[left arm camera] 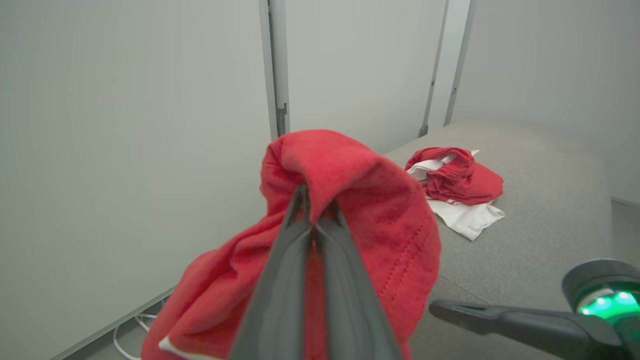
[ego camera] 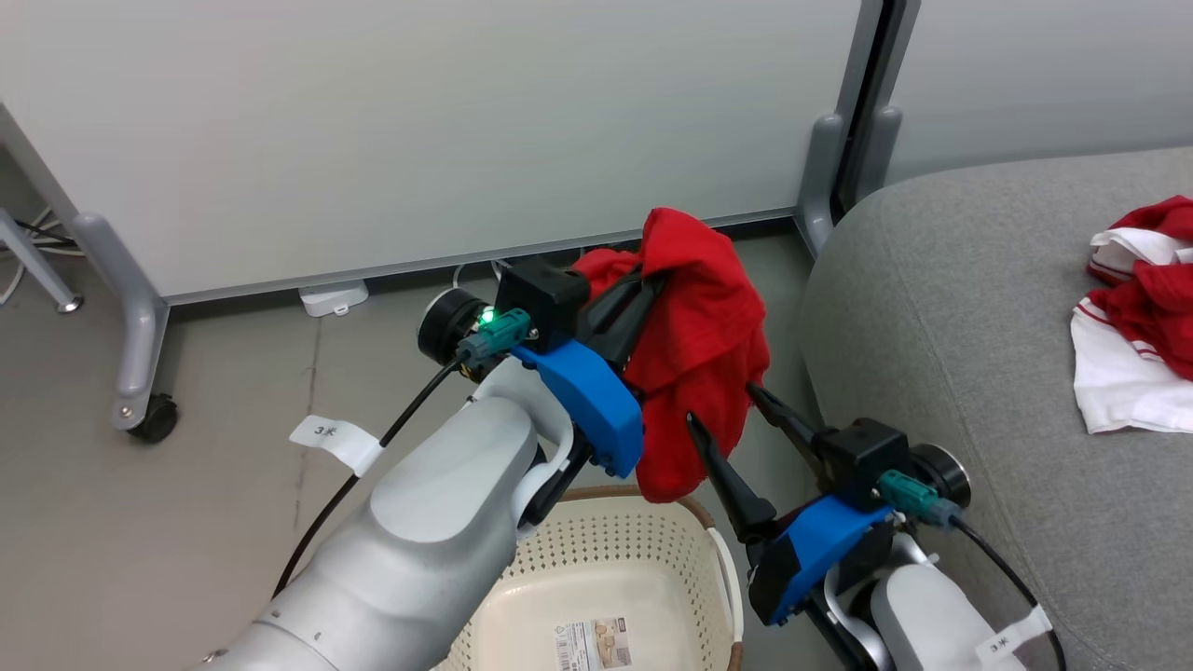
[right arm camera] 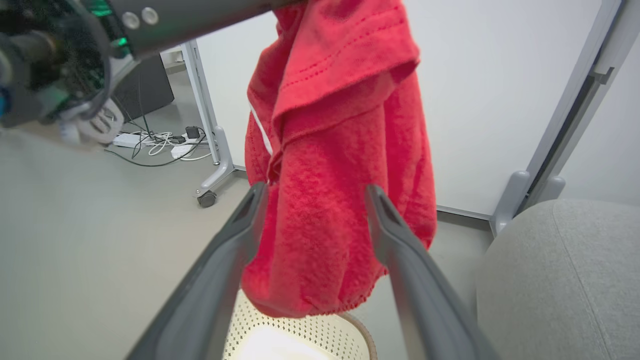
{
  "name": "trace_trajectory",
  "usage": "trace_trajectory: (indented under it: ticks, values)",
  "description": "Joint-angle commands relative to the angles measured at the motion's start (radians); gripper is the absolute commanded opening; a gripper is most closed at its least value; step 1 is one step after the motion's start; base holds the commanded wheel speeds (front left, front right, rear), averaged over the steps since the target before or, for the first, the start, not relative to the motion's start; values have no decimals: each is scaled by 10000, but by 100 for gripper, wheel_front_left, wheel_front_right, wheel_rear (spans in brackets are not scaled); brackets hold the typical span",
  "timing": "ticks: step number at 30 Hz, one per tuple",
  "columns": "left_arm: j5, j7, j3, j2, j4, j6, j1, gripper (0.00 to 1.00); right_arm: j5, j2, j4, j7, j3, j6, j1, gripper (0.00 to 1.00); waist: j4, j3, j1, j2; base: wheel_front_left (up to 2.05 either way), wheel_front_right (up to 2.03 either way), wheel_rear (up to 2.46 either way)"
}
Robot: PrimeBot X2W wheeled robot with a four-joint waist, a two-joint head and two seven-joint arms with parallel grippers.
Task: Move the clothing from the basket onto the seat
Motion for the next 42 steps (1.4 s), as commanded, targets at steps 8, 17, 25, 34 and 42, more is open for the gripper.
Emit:
trace_trajectory:
  ticks: [8, 17, 25, 34, 42]
  values:
    - [-330, 77, -462, -5, -191, 3, -154, 0, -125, -18, 1219, -124, 285, 5, -1059, 100, 145, 54, -1, -1, 0, 0, 0]
    - [-683, 120, -930, -5, -416, 48, -242, 0, 95, -17, 2607, -89, 431, 5, -1920, 100, 225, 76, -1, -1, 0, 0, 0]
    - [-969, 111, -1223, -6, -481, 122, -294, 0, 413, -17, 3472, -211, 714, 5, -2355, 24, 227, 29, -1, -1, 0, 0, 0]
    - [-1183, 71, -1419, -6, -338, 173, -325, 0, 619, -17, 3915, -381, 923, 5, -2520, 0, 128, -37, -1, -1, 0, 0, 0]
    - [-1315, 41, -1532, -5, -185, 195, -402, 0, 680, -17, 3963, -442, 902, 5, -2514, 0, 103, -44, -1, -1, 0, 0, 0]
